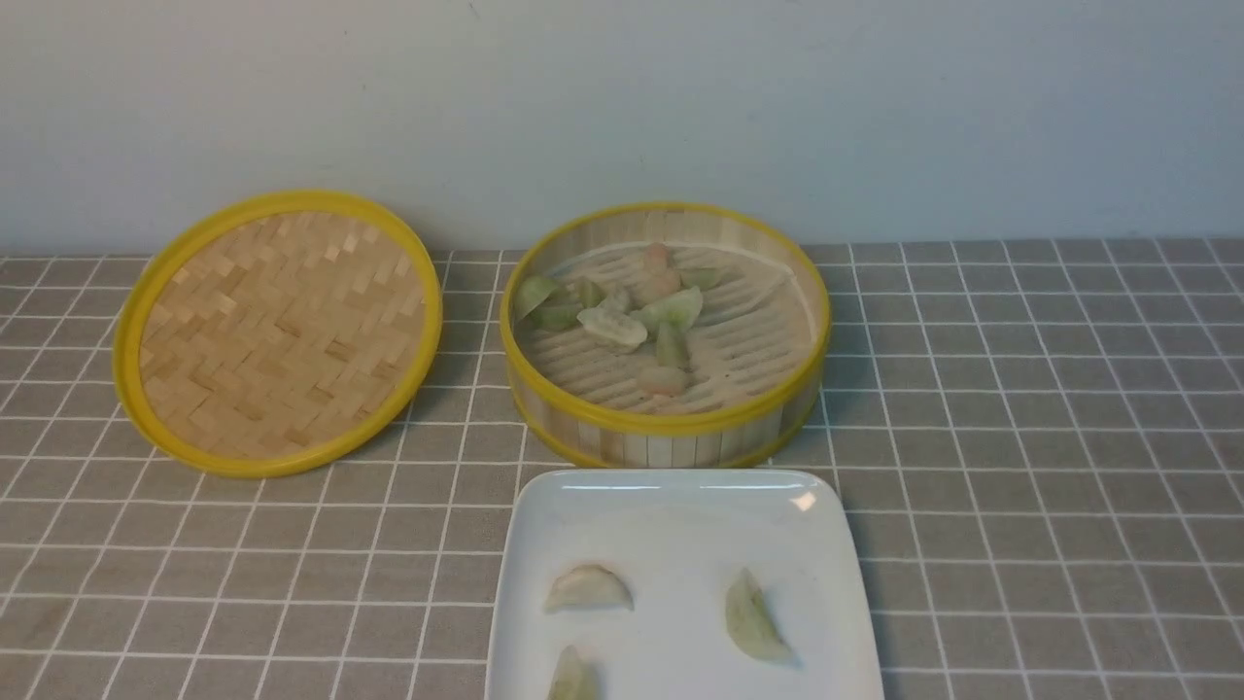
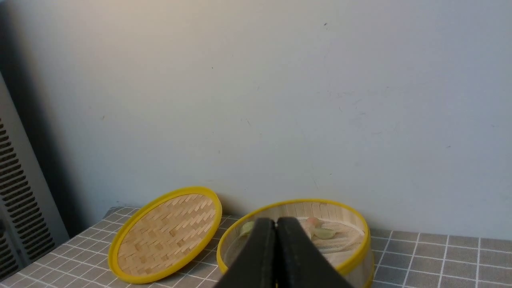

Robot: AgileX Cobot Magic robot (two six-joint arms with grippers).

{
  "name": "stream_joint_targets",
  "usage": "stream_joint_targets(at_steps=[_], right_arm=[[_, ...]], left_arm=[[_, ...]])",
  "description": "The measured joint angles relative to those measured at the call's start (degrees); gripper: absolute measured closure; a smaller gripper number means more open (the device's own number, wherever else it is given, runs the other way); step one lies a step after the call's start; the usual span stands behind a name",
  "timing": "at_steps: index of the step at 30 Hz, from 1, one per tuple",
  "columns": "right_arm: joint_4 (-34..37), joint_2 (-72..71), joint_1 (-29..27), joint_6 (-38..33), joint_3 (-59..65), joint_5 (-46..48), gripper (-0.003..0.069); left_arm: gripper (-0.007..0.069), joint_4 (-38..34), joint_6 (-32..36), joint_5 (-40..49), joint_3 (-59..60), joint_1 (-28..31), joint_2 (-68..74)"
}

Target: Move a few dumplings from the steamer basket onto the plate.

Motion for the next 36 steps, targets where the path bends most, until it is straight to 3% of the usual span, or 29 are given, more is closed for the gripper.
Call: stream_joint_targets(at_steps=[17,21,24,28,36], right_arm=[[0.0,0.0,0.0,0.03,0.0,0.07,0.0672],[0.0,0.0,0.0,0.03,0.0,0.07,0.0672],[0.0,0.0,0.0,0.03,0.0,0.08,0.0672],[0.0,0.0,0.0,0.03,0.0,0.08,0.0672],[0.0,0.0,0.0,0.03,0.0,0.03,0.0672]], left_arm=[[0.0629,0.0,0.36,-0.22,0.19,0.0,-1.18],[0.0629,0.41,6.22,-3.82,3.66,0.87,-1.41],[0.0629,-0.45,12.83,-7.45,9.32,4.7,-2.38],[0.0629,-2.52,22.12,-13.56,22.06,14.25,-6.81],[0.0629,-2.75,21.11,-16.2,37.99,23.04,-13.13]])
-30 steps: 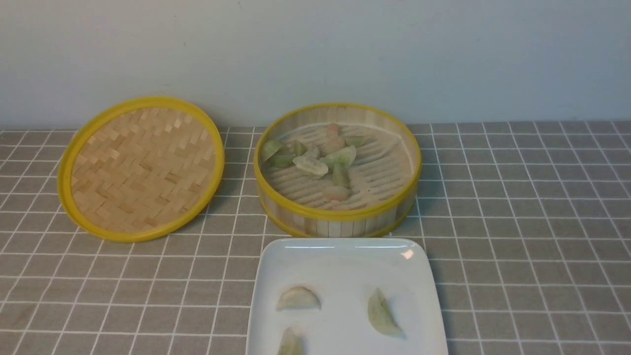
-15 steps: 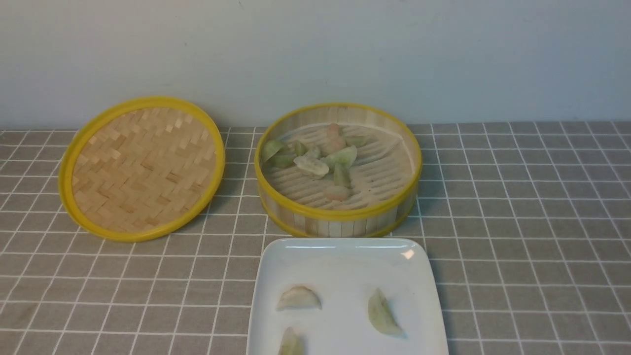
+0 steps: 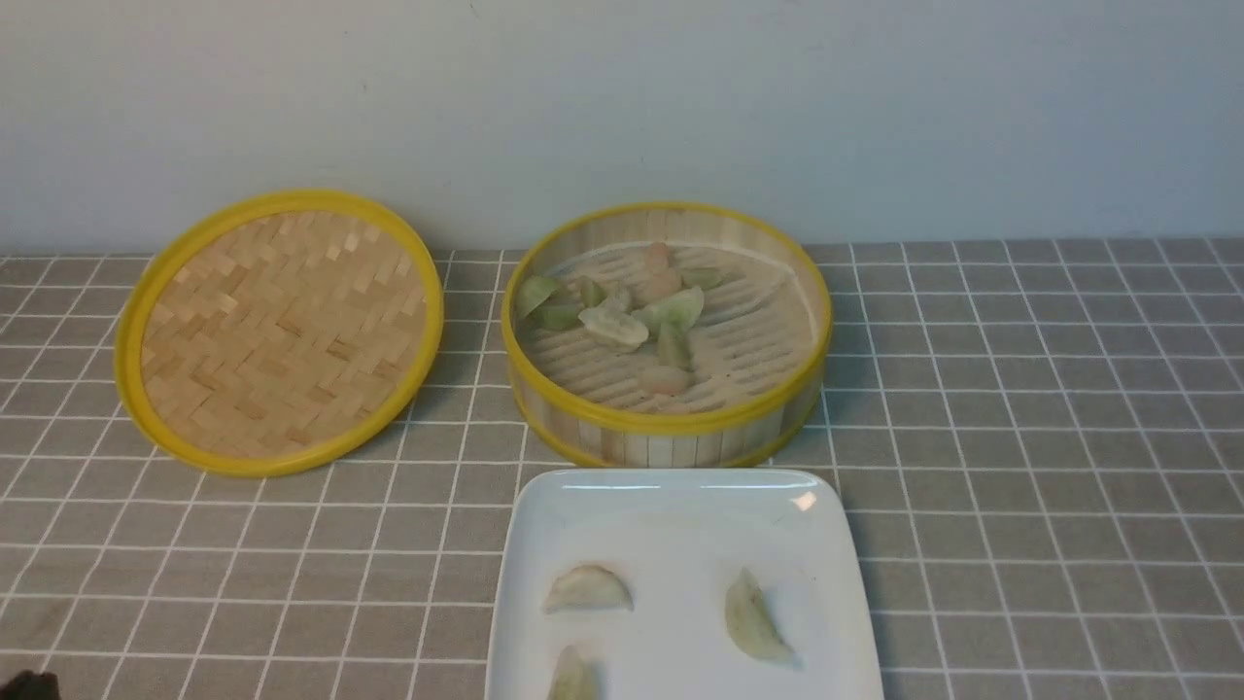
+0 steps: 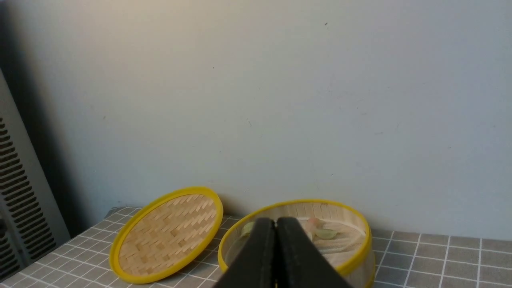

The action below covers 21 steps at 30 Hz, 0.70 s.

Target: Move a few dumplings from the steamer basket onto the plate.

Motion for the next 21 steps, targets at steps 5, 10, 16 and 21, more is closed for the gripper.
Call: stream_joint_targets(at_steps=[5,10,16,21], right_arm=[[0.0,0.0,0.0,0.0,0.0,0.12,0.0672],[0.0,0.0,0.0,0.0,0.0,0.12,0.0672],[0.0,0.0,0.0,0.0,0.0,0.12,0.0672],[0.0,0.0,0.0,0.0,0.0,0.12,0.0672]], left_arm=[[0.0629,0.04,-0.46,-2.88,5.02,0.32,-0.02],[0.0629,0.04,-0.46,-4.67,5.36,0.32,-0.02],[0.0629,0.04,-0.46,-4.71,5.36,0.32,-0.02],[0.0629,0.04,-0.46,-4.71,5.36,0.32,-0.02]])
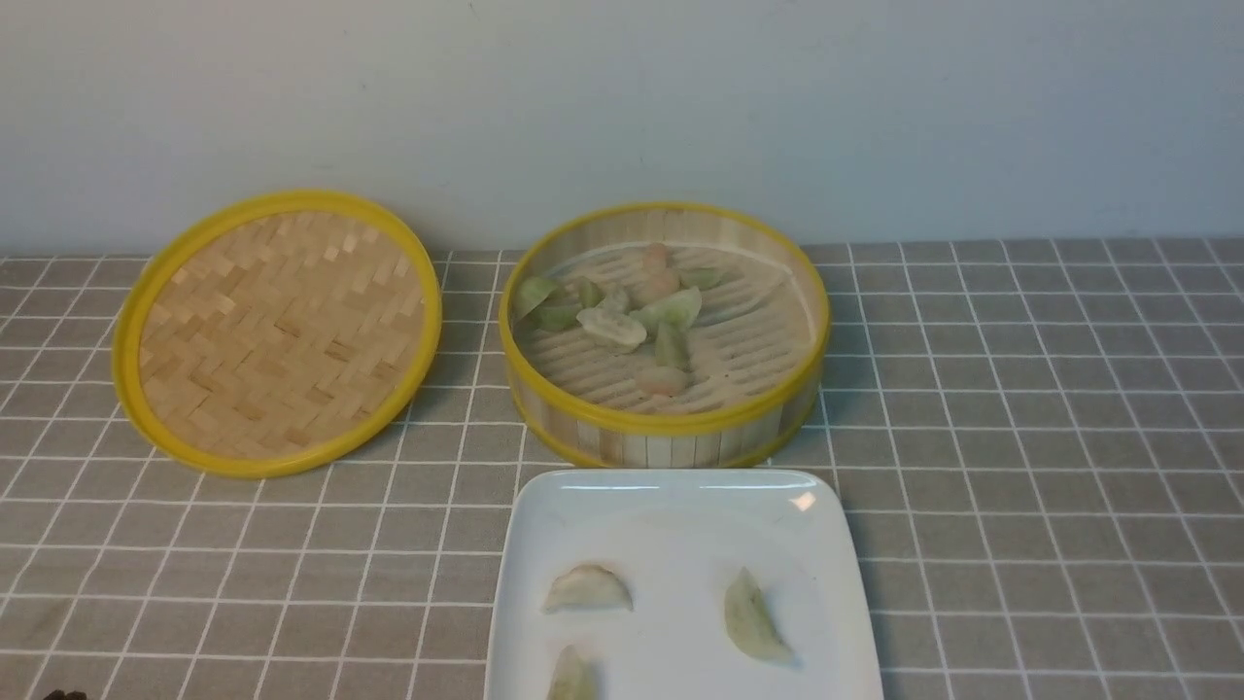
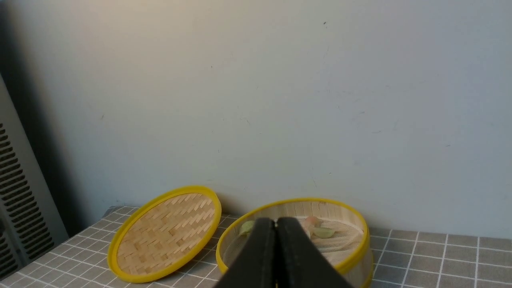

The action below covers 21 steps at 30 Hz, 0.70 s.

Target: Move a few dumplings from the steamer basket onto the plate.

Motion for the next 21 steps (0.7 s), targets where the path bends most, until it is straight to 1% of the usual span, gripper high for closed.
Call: stream_joint_targets(at_steps=[12,15,16,19,21], right_arm=[[0.0,0.0,0.0,0.0,0.0,0.0,0.0672],[1.91,0.0,0.0,-0.88,0.0,0.0,0.0672],[3.13,0.0,0.0,-1.97,0.0,0.0,0.0672],[9.35,0.0,0.0,-9.6,0.0,-0.7,0.0673],[15.74,0.0,0.0,-17.69,0.0,-2.0,0.0673]], left_arm=[[0.0629,0.0,0.0,-0.02,0.0,0.0,0.0],[0.0629,0.0,0.0,-0.02,0.0,0.0,0.0],[0.0629,0.0,0.0,-0.02,0.0,0.0,0.0],[0.0629,0.0,0.0,-0.02,0.0,0.0,0.0],[0.0629,0.0,0.0,-0.02,0.0,0.0,0.0]])
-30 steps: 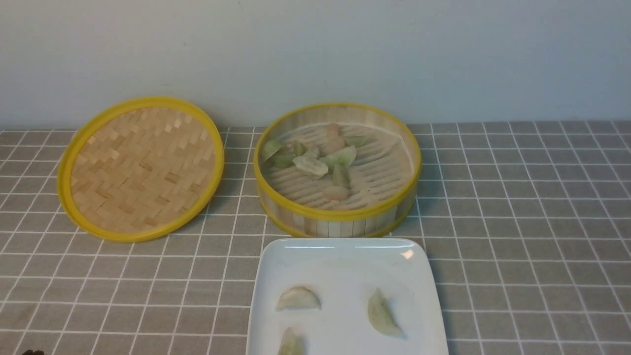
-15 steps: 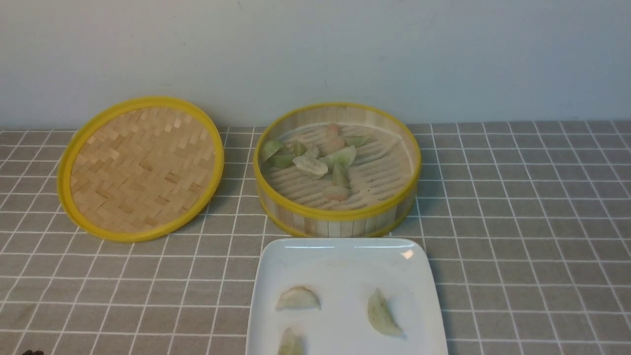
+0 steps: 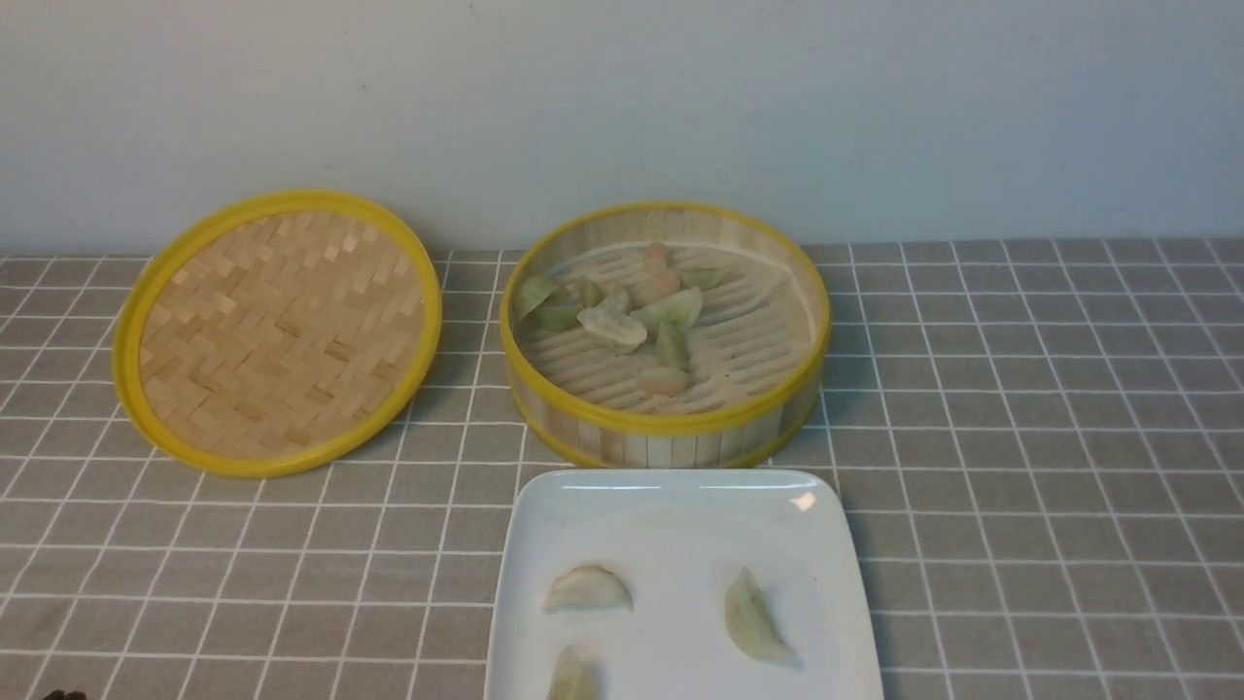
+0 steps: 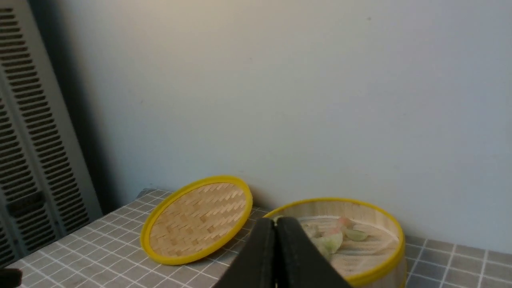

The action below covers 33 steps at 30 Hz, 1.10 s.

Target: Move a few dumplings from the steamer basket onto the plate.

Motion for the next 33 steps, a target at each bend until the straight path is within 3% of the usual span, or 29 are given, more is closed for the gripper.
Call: stream_joint_targets(at_steps=[5,10,12,14,15,17,21,26,33], right_arm=[[6.23,0.0,0.0,-8.49,0.0,-2.14,0.0673],[6.15,-0.13,-0.46,-10.38,0.53,-2.72,0.0673],[5.37,-0.25,-4.08,-10.49,1.62,-2.85,0.0673],[4.93,-0.25,-12.82,-10.49,4.18,-2.93,0.0673],[4.93,-0.25,-13.56,-10.49,4.48,-2.93,0.0673],[4.75,-0.25,-21.25,-10.64,8.59,-2.93,0.0673],[4.32,-0.25,-31.2,-11.14,17.08,-2.93,0.0673],[4.19,-0.25,-35.2,-12.24,26.28,-3.22,0.0673],[4.17,-1.06,-35.53,-12.46,27.4,-7.3,0.0673]], left_arm=[[0.0629,0.0,0.0,-0.05,0.0,0.0,0.0],[0.0629,0.0,0.0,-0.05,0.0,0.0,0.0],[0.0629,0.0,0.0,-0.05,0.0,0.0,0.0],[0.0629,0.0,0.0,-0.05,0.0,0.0,0.0],[0.0629,0.0,0.0,-0.05,0.0,0.0,0.0],[0.0629,0.0,0.0,-0.05,0.0,0.0,0.0],[0.0629,0.0,0.0,-0.11,0.01,0.0,0.0],[0.0629,0.0,0.0,-0.11,0.06,0.0,0.0],[0.0629,0.0,0.05,-0.25,0.06,0.0,0.0]])
